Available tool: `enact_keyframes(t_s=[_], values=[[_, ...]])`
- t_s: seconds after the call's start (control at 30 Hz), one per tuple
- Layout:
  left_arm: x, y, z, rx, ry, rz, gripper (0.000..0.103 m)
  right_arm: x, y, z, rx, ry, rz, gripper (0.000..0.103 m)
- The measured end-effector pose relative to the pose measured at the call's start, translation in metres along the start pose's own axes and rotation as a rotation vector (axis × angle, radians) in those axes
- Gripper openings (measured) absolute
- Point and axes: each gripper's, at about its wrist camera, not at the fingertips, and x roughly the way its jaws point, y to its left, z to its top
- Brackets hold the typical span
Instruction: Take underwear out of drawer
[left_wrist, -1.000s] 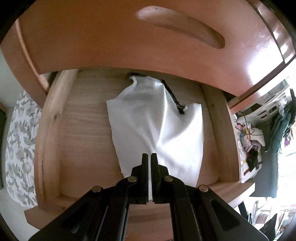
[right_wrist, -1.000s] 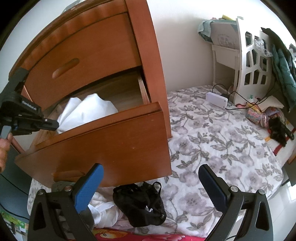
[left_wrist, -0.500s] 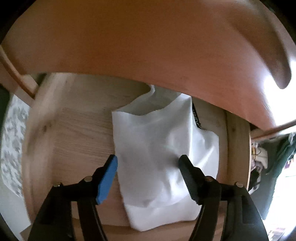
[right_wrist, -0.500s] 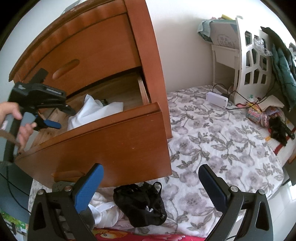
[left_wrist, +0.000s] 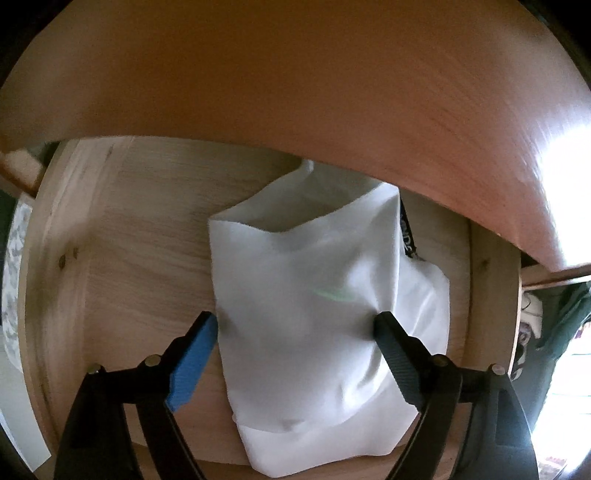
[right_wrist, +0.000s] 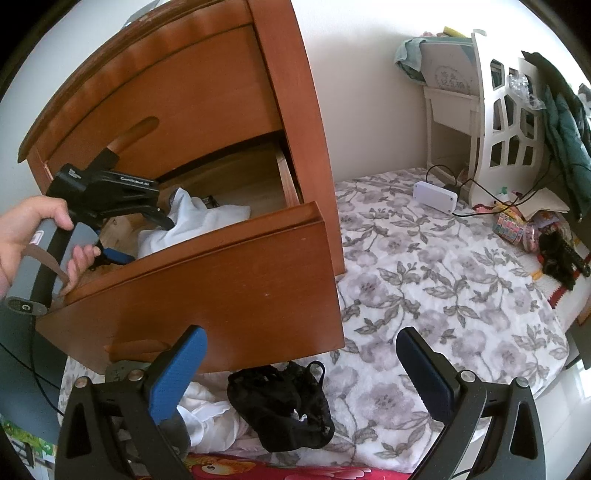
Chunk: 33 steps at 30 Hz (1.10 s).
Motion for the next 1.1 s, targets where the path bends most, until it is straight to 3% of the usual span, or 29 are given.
enact_keyframes(t_s=[0.1, 0.4, 0.67, 1.1], values=[[0.008, -0.01, 0.003, 0.007, 0.021, -0.003, 0.089, 0.0, 0.0, 0.0, 0.001, 0.0, 0.001, 0.103], [0.013, -0.036, 0.015, 0.072, 0.038, 0.092, 0.091, 0.0, 0.0, 0.0, 0.001, 0.001, 0.001, 0.103], [0.024, -0.083, 0.005, 0.105, 0.027, 0.139, 0.09, 0.0, 0.0, 0.0, 0.001, 0.0, 0.002, 0.103], [0.009, -0.113, -0.027, 0.18, -0.007, 0.117, 0.058, -0.001, 0.0, 0.0, 0.002, -0.001, 0.001, 0.103]])
